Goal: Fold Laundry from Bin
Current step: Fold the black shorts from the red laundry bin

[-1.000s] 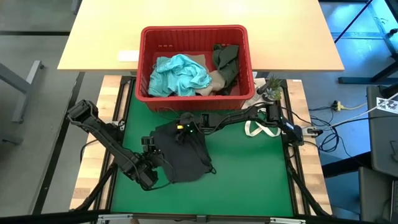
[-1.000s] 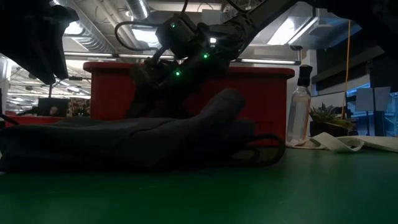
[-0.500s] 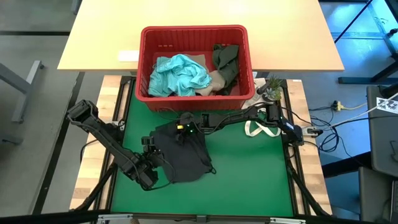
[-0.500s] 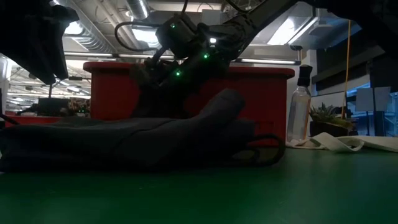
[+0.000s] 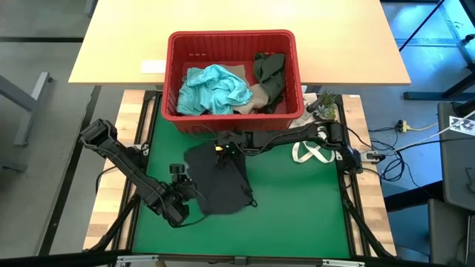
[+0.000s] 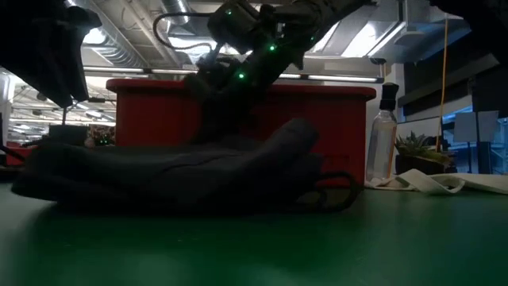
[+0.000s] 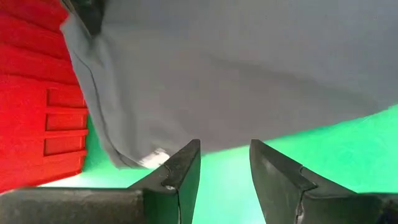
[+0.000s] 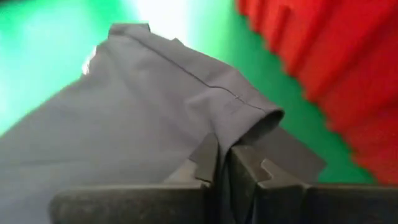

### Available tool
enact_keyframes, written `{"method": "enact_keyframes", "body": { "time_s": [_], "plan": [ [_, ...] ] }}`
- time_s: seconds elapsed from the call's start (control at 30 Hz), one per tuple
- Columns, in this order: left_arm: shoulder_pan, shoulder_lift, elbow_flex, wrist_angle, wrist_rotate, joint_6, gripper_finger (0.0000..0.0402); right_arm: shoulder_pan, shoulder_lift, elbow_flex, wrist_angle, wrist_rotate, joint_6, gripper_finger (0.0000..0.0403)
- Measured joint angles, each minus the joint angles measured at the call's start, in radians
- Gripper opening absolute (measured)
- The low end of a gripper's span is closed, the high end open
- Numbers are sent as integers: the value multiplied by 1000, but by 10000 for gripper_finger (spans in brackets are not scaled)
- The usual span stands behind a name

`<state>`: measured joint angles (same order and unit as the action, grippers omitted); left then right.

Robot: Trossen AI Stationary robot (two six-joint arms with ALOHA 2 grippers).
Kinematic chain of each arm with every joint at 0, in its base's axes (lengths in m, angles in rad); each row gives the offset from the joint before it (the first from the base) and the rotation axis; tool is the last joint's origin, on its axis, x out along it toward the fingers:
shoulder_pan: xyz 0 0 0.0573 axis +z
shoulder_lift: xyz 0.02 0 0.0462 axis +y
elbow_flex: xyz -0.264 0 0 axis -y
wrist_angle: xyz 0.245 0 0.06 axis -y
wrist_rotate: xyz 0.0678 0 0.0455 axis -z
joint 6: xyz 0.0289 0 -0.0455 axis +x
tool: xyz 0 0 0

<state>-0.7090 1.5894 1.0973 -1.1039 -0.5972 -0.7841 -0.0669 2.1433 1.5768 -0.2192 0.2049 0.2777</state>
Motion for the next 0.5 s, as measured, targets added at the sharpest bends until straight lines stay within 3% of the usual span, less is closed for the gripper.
{"method": "enact_keyframes", "body": {
  "time_s": [0.2, 0.5],
  "plan": [
    [0, 0, 0, 1, 0, 0, 133, 0, 13, 1, -79, 116, -25, 6],
    [0, 0, 0, 69, -5, 0, 133, 0, 16, 0, -130, 144, -36, 54]
  ]
}}
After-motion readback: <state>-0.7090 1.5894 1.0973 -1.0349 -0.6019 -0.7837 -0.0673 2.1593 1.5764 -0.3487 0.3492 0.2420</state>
